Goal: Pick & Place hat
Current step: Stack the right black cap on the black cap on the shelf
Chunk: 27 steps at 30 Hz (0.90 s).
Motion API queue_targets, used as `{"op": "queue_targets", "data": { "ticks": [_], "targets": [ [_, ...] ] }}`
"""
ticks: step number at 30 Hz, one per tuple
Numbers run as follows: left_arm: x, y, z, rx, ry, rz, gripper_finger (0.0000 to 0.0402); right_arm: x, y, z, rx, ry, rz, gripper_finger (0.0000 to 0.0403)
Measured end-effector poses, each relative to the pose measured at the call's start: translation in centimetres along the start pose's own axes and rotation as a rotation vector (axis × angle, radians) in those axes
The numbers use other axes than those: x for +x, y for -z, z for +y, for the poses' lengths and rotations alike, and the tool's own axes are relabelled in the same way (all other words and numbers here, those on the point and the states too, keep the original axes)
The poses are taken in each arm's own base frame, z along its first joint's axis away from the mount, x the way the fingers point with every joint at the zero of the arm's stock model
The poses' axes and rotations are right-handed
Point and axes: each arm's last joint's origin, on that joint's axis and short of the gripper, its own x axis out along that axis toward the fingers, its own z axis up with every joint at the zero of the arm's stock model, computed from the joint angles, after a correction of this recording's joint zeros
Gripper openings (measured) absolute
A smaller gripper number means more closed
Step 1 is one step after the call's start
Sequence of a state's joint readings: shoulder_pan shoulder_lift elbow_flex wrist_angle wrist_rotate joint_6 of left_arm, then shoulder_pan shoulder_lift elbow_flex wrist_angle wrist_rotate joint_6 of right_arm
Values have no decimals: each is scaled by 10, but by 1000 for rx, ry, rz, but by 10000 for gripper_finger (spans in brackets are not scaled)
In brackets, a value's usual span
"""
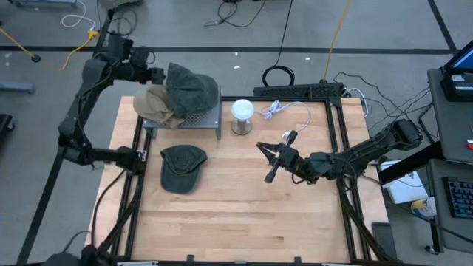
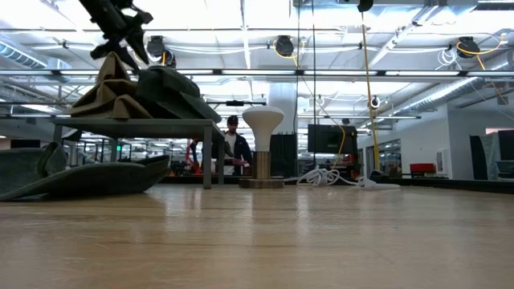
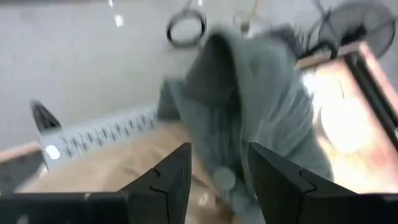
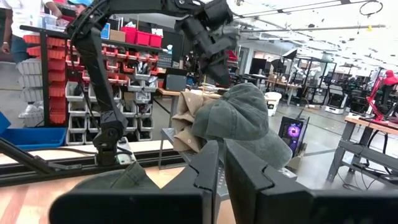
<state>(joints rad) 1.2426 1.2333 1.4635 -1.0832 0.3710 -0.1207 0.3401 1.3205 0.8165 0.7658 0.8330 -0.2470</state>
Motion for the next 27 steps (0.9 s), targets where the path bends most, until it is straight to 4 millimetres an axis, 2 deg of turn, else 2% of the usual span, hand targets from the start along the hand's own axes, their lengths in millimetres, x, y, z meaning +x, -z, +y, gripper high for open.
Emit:
{"op": "queue_targets", "data": {
  "ticks": [7,12,15,19,27],
  "targets": [
    [-33,-14,-21,171,77,-338,161,0,0,0,0,0,0,18],
    [-32,-24,-40,283,160,-450,161,0,0,0,0,0,0,18],
    [-19,-28,-47,303,179,-434,161,0,0,0,-1,0,0,18],
    [7,-31,-50,268,112,-365,161,0,0,0,-1,-1,0,18],
    [65,-27,-42,211,-51,-121,161,-3,-1,3,4,-17,-1,18]
  ]
}}
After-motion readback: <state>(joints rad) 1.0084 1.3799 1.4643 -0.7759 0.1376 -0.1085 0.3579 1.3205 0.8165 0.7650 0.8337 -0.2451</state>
